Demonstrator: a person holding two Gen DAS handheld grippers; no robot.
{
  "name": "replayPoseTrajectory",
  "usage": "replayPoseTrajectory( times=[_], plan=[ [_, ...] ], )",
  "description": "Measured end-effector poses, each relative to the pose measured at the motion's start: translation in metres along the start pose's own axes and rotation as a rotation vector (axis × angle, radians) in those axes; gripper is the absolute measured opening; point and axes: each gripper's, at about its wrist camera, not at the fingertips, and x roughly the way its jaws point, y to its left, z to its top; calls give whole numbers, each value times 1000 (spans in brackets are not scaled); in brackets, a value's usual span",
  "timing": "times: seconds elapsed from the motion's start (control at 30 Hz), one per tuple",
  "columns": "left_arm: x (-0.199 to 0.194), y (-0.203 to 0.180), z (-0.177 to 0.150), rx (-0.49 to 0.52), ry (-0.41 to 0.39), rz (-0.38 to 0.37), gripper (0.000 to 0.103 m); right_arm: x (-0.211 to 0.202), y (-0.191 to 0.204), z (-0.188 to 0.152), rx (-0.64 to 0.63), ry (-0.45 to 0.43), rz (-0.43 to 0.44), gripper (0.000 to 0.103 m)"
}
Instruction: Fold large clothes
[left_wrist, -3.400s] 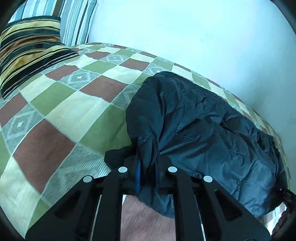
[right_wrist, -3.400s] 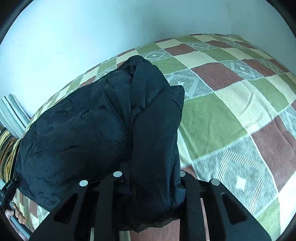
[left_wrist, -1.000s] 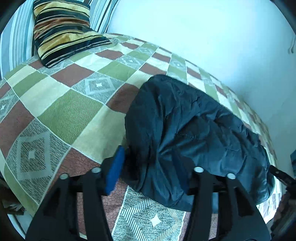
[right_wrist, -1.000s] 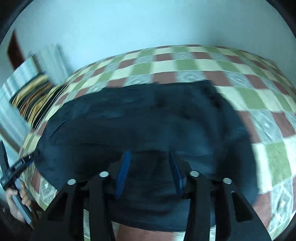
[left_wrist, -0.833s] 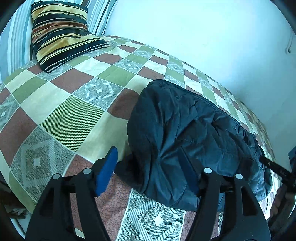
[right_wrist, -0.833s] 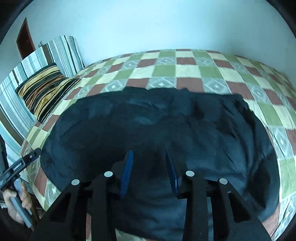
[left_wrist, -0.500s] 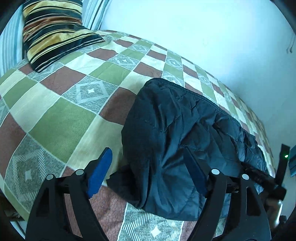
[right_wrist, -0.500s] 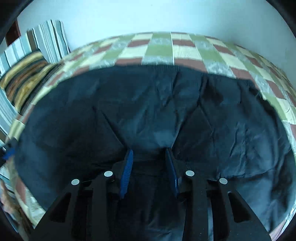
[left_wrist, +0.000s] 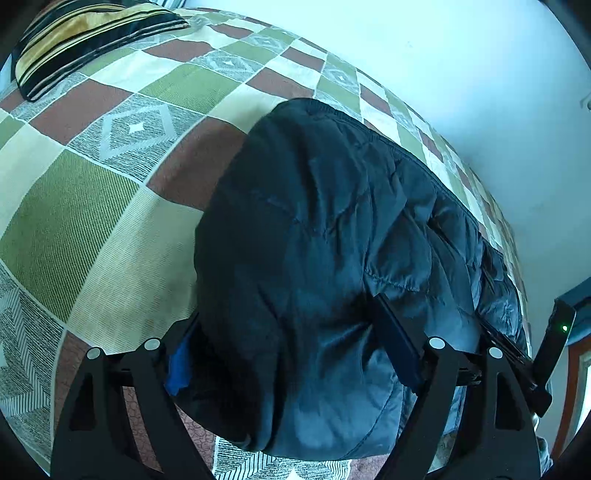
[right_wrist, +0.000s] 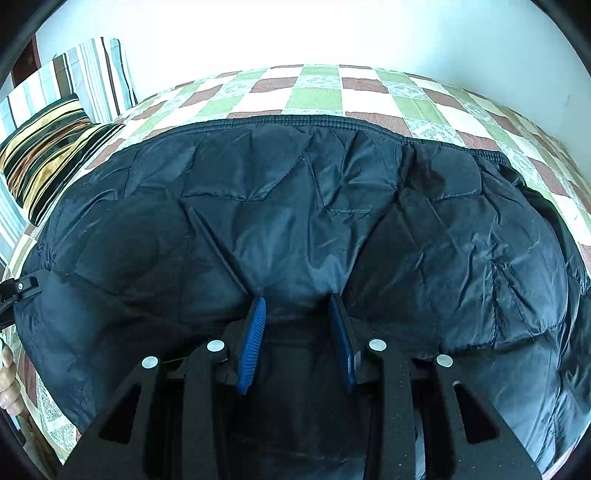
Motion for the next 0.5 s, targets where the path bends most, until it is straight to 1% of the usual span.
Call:
replayPoseTrajectory(
  times=[0.13,0.17,0.2,0.27,0.3,0.37,0.4,0.43,0.47,0.5],
  plan=[
    [6,1,-2,-8,35,-31,85,0,0,0,2,-4,-1,35],
    [7,1,-3,-17,35,-33,83,0,0,0,2,-7,-3,35],
    [9,0,-3,-19,35,-33,79,0,0,-1,2,-8,-3,35],
    [10,-2,-3,-16,26,-35,61,-1,0,-1,3,-8,-4,35],
    [9,-3,-3,-22,17,-40,57,-1,0,-1,2,-8,-4,35],
    [5,-4,-1,-35,-1,-44,38,-1,1,-1,1,-9,-6,35],
    [2,-5,0,-36,-15,-43,35,-1,1,-2,0,-10,-7,35],
    [-3,-8,1,-28,-34,-44,27,-2,1,-2,-2,-11,-10,35],
    [-8,-10,1,-19,-49,-48,22,-2,1,-2,-3,-11,-12,35],
    [-14,-15,2,-4,-69,-53,21,-2,2,-2,-3,-12,-13,35]
  ],
)
